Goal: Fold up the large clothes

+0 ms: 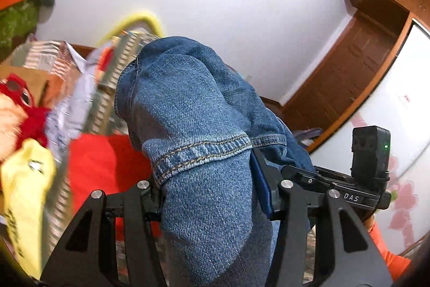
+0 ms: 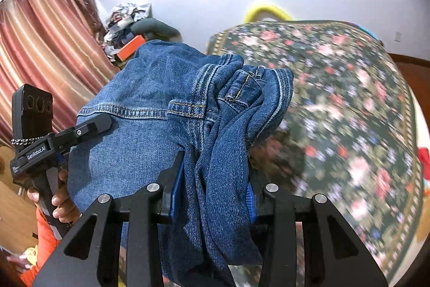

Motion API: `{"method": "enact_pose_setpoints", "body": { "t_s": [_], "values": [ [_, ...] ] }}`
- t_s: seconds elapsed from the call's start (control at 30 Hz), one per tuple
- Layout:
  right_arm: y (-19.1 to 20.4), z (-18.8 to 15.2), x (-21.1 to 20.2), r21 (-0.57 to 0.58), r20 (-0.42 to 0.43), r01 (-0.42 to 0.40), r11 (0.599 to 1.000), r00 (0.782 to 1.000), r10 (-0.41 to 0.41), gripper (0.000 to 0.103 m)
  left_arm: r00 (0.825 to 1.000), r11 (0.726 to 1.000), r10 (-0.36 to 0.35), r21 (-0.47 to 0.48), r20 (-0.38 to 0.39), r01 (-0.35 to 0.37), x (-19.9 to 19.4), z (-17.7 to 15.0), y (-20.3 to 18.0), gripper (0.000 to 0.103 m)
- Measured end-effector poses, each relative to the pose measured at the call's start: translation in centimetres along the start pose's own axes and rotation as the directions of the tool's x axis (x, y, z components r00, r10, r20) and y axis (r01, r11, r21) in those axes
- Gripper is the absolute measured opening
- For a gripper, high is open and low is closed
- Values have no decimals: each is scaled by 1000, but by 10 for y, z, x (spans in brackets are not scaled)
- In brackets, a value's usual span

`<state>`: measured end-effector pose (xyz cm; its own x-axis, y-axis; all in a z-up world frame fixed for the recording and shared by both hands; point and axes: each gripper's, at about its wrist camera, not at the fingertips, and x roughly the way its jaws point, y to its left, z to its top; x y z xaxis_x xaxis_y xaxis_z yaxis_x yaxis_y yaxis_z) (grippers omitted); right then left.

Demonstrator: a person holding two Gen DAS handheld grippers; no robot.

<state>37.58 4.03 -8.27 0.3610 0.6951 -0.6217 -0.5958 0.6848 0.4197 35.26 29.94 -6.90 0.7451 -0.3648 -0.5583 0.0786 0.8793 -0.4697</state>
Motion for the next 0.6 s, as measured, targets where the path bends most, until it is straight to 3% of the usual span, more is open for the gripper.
{"method": "enact_pose_setpoints", "body": {
  "t_s": [0.13, 0.23, 0.3, 0.33, 0.37, 0.4, 0.43, 0.5, 0.6],
  "values": [
    [4, -1, 59, 13, -23, -23, 1000, 999, 23, 34, 992, 992, 124, -23, -28, -124, 20, -2, 52, 52],
    [-6, -20, 120, 68, -101, 4, 998, 995, 2, 34, 954, 958, 261, -83, -149, -275, 60, -23, 105, 55],
    [-18, -40, 163, 109, -198, 64, 992, 979, -41, 35, 903, 924, 324, -110, -282, -366, 93, -48, 143, 57],
    [-24, -49, 175, 131, -222, 70, 989, 974, -39, 40, 892, 917, 336, -112, -303, -383, 101, -59, 155, 64],
    [-28, -56, 180, 151, -222, 64, 987, 975, -29, 45, 891, 913, 347, -111, -293, -393, 103, -67, 162, 72],
    [-33, -62, 180, 154, -207, 53, 987, 978, -20, 54, 896, 911, 359, -111, -259, -397, 100, -72, 164, 88],
    [-36, -63, 179, 135, -206, 47, 990, 978, -18, 57, 901, 911, 365, -110, -235, -398, 95, -75, 165, 94],
    [-37, -63, 174, 89, -229, 31, 996, 973, -10, 57, 905, 916, 356, -106, -234, -388, 94, -79, 165, 94],
    [-38, -66, 161, 72, -252, 46, 996, 967, -27, 60, 894, 904, 383, -107, -230, -415, 89, -79, 159, 94]
  ]
}}
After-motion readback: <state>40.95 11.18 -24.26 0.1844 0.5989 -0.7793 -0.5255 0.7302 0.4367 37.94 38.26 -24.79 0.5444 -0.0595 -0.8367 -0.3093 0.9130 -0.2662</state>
